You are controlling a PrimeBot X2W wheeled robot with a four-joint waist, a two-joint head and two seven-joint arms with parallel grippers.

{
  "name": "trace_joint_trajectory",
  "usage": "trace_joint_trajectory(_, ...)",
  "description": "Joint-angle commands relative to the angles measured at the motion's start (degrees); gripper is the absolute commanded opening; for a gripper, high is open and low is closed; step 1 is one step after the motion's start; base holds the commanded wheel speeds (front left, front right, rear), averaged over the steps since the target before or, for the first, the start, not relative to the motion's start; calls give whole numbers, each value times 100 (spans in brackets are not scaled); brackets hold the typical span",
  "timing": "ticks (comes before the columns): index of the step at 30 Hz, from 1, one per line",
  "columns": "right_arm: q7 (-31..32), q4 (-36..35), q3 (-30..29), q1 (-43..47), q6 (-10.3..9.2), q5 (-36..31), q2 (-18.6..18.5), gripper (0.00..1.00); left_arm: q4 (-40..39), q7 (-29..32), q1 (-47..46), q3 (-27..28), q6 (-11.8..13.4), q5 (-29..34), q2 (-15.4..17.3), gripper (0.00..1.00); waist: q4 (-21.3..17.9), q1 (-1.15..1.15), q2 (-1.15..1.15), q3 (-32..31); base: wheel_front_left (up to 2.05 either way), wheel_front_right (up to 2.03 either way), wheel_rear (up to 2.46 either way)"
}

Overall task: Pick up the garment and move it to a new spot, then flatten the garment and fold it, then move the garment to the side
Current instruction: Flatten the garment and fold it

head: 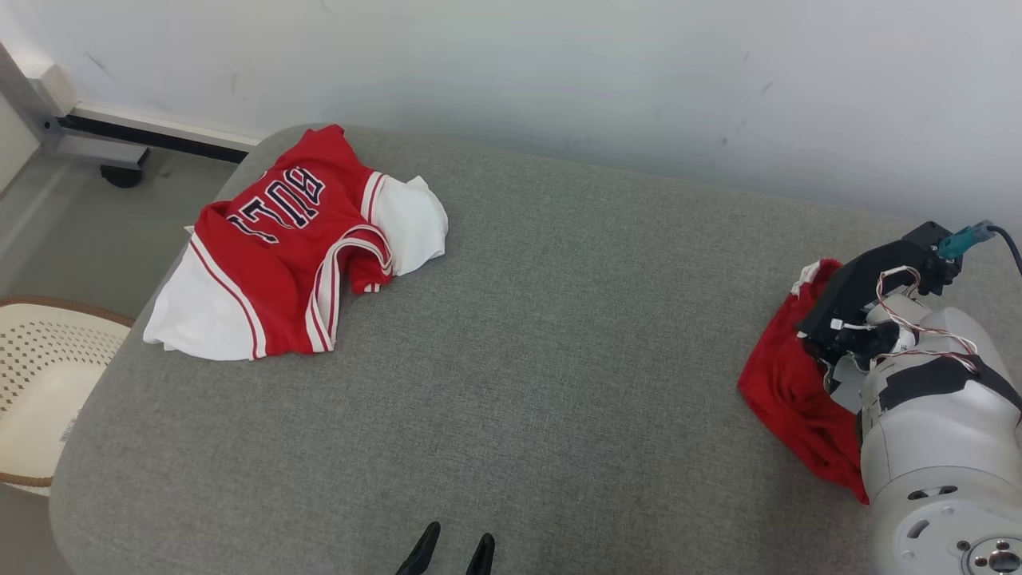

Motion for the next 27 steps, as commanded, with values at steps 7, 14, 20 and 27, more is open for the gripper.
trace_joint_trajectory(7, -563, 379, -265, -230, 2, -224, 11, 100, 19, -41, -9, 47, 28, -57, 5, 100, -64, 0, 0, -1, 0, 0, 0)
trace_joint_trajectory(14, -1194, 548, -338, -358, 2, -327, 9, 100, -16, -39, 59, 128, 62, -52, 58, 100, -324, 0, 0, -175, 0, 0, 0)
trace_joint_trajectory(20, -1504, 55, -48, 239, 2, -422, 15, 24, -32, -42, 108, 113, 81, -63, 64, 100, -447, 0, 0, -318, 0, 0, 0)
trace_joint_trajectory(27, -1730, 213, 220, 706, 2, -440, 14, 0, -56, -37, 98, 45, 32, -80, 74, 100, -353, 0, 0, -226, 0, 0, 0)
